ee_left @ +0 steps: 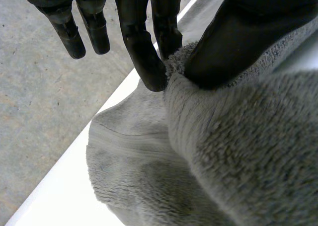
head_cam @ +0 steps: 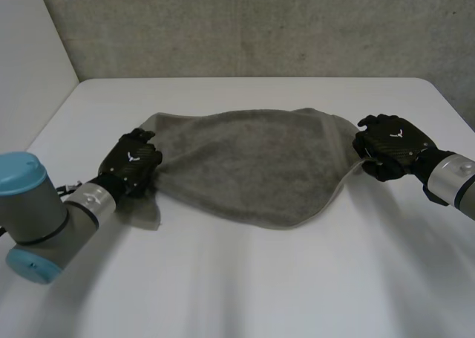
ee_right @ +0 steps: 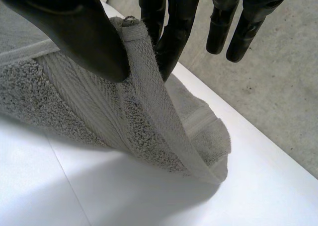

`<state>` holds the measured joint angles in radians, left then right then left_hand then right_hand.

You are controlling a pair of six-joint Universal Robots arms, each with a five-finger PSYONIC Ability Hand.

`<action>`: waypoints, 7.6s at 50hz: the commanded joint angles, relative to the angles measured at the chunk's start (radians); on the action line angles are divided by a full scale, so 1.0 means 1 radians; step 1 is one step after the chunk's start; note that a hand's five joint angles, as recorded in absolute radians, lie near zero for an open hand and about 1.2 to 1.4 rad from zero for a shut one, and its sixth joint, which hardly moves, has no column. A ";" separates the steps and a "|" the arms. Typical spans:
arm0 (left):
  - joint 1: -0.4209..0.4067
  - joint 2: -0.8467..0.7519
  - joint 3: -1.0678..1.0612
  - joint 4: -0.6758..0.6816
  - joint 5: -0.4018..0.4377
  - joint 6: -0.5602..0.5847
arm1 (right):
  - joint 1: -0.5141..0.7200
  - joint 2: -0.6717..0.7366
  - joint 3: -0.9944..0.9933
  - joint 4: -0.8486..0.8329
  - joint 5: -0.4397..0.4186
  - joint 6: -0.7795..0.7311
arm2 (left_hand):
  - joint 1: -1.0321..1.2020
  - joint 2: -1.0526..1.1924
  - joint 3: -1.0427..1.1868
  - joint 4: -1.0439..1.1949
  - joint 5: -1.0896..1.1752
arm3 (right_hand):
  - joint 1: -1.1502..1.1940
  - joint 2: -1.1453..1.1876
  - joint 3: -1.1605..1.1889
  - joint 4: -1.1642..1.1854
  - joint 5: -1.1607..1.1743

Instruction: Fold the towel.

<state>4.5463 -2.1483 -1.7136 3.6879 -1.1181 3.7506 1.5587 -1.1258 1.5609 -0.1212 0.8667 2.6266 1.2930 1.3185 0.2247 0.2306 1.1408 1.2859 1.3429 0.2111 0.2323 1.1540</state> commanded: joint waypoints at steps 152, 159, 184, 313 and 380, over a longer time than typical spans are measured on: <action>0.102 0.370 -0.155 -0.218 0.078 0.086 | 0.086 0.043 -0.209 0.384 0.117 -0.005 | 0.103 0.078 -0.050 -0.056 0.081 | 0.110 0.053 -0.037 -0.058 0.068; 0.196 0.556 -0.135 -0.298 0.168 -0.150 | 0.014 0.029 -0.294 0.618 0.114 -0.165 | 0.103 0.078 -0.050 -0.056 0.081 | 0.110 0.053 -0.037 -0.058 0.068; 0.364 0.386 0.000 -0.617 0.389 -0.359 | -0.003 -0.019 -0.335 0.540 0.152 -0.313 | 0.103 0.078 -0.050 -0.056 0.081 | 0.110 0.053 -0.037 -0.058 0.068; -0.012 0.171 0.002 -0.249 -0.022 0.539 | 0.109 0.139 -0.328 0.426 0.262 -0.200 | 0.103 0.078 -0.050 -0.056 0.081 | 0.110 0.053 -0.037 -0.058 0.068; 0.109 0.228 0.356 0.268 0.199 -0.598 | 0.090 -0.034 -0.498 -0.222 0.110 0.224 | 0.103 0.078 -0.050 -0.056 0.081 | 0.110 0.053 -0.037 -0.058 0.068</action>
<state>4.6193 -1.8383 -1.2752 3.9953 -1.0265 3.1348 1.6743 -1.1702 0.9577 -0.3998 1.0824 2.8756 1.3110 1.3495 0.2247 0.2306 1.1610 1.3000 1.3480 0.2111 0.2323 1.1717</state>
